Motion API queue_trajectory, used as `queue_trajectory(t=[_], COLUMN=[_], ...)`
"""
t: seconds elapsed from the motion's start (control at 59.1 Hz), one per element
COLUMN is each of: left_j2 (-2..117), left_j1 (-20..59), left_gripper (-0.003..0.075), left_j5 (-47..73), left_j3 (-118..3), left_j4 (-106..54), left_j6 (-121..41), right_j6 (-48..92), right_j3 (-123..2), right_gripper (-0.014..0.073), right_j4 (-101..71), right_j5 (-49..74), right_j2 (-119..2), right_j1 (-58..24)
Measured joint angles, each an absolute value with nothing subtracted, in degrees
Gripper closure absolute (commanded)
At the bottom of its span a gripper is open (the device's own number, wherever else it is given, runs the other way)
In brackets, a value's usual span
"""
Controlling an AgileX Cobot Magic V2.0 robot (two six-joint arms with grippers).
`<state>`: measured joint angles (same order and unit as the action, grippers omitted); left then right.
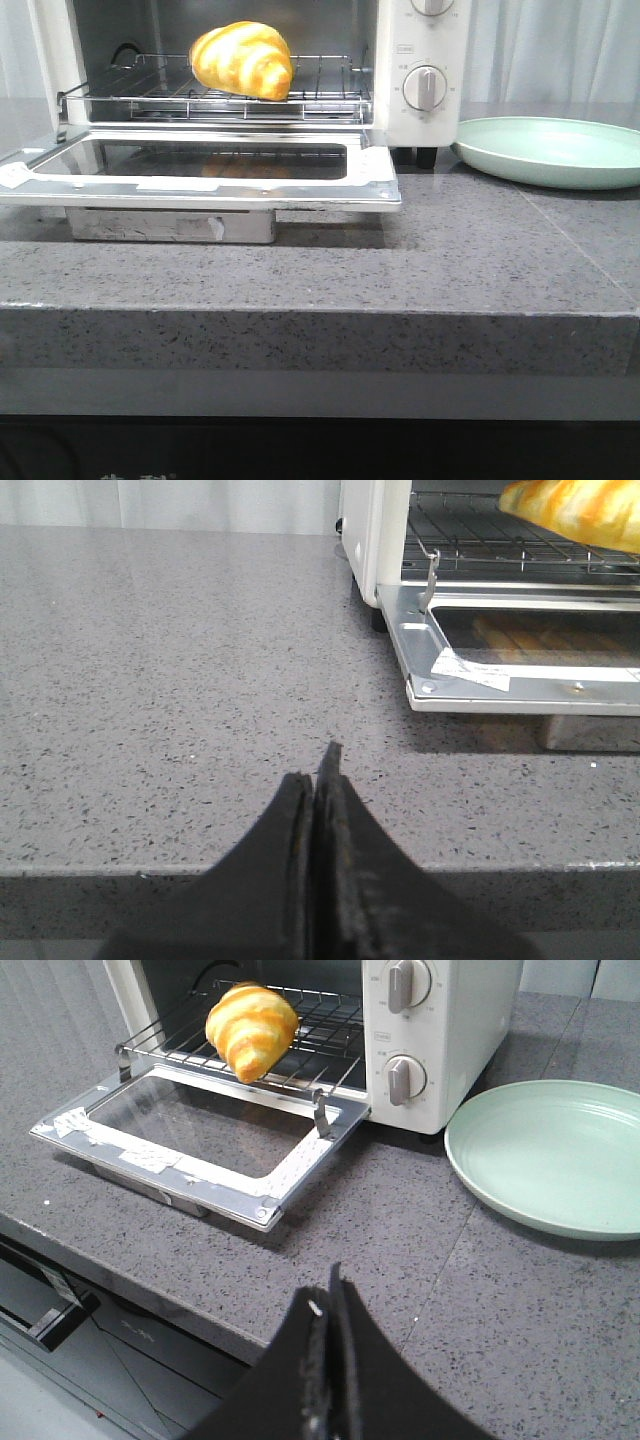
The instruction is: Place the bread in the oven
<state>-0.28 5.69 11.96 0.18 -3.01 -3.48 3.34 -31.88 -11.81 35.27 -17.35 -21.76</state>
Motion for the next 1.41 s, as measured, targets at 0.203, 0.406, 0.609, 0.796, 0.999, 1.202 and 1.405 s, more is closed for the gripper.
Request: queue_trajectory(t=[0.203, 0.406, 0.609, 0.796, 0.999, 1.202, 1.405], left_j2=[-0.3, -0.3, -0.3, -0.3, -0.3, -0.3, -0.3], left_j1=[5.7, 5.7, 5.7, 5.7, 5.7, 5.7, 5.7], left_gripper=[0.0741, 0.0741, 0.0741, 0.0741, 0.0741, 0.0741, 0.0741], left_j5=[12.0, 12.0, 12.0, 12.0, 11.9, 11.8, 11.8], left_j3=[0.2, 0.2, 0.2, 0.2, 0.2, 0.2, 0.2], left_j4=[-3.0, -3.0, -3.0, -3.0, -3.0, -3.0, -3.0], left_j6=[-3.5, -3.5, -3.5, -3.5, -3.5, -3.5, -3.5], right_j6=[3.3, 3.3, 3.3, 3.3, 3.3, 3.3, 3.3], right_j3=[-31.9, -29.9, -16.6, -5.4, 1.5, 1.5, 1.5], right_gripper=[0.0663, 0.0663, 0.0663, 0.0663, 0.0663, 0.0663, 0.0663], right_j4=[-11.8, -8.9, -5.8, -5.4, -5.4, -5.4, -5.4], right_j5=[35.3, 31.4, 17.7, 14.8, 12.4, 11.2, 11.2], right_j2=[-17.3, -17.1, -11.3, -3.5, 0.5, 0.6, 0.6], right_j1=[-21.8, -21.1, -11.8, -3.0, -0.9, -0.9, -0.9])
